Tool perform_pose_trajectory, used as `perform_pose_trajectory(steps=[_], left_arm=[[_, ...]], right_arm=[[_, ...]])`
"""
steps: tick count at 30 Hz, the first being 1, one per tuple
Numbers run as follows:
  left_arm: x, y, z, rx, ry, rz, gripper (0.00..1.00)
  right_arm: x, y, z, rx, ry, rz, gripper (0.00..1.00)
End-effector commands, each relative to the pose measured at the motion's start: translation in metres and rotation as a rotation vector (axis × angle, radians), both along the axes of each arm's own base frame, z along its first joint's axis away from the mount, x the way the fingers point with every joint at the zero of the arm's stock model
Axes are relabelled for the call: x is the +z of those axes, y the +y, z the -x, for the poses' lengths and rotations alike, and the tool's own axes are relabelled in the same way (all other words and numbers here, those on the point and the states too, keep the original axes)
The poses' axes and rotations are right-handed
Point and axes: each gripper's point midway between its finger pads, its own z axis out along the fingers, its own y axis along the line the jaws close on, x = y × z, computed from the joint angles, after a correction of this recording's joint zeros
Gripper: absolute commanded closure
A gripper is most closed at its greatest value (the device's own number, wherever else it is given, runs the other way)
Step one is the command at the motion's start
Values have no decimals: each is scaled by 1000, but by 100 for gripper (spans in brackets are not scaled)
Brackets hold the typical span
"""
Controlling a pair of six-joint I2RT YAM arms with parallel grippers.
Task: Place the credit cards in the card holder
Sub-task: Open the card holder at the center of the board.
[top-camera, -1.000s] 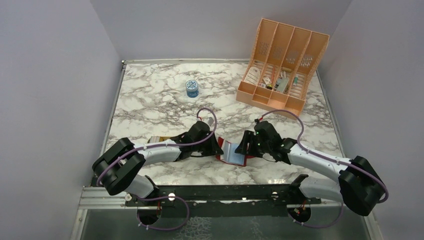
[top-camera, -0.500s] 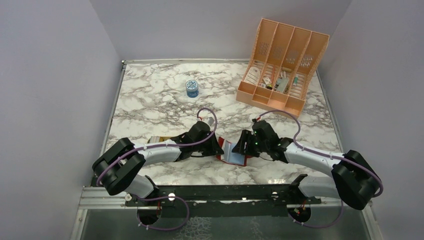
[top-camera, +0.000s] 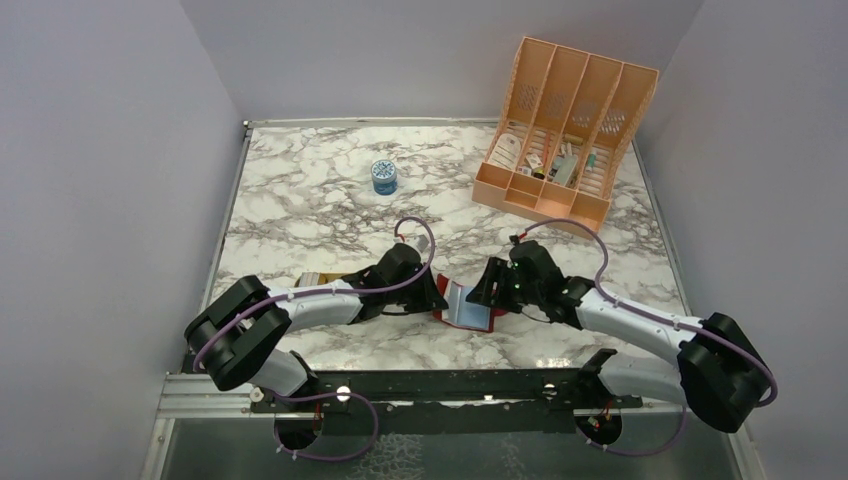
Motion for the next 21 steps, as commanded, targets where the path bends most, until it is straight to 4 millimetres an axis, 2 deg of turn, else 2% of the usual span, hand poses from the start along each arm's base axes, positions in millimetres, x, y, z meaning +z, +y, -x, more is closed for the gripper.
perform_pose_trajectory(steps=[1,15,21], left_arm=[[2,0,-1,12,-26,4,88],[1,0,0,12,-25,0,88],[0,0,0,11,-25,-2,88]], right_arm=[[-10,-6,0,-27,22,37,43],[-32,-14,0,-37,50,107,43],[-33,-15,-3,-35,37,125,43]])
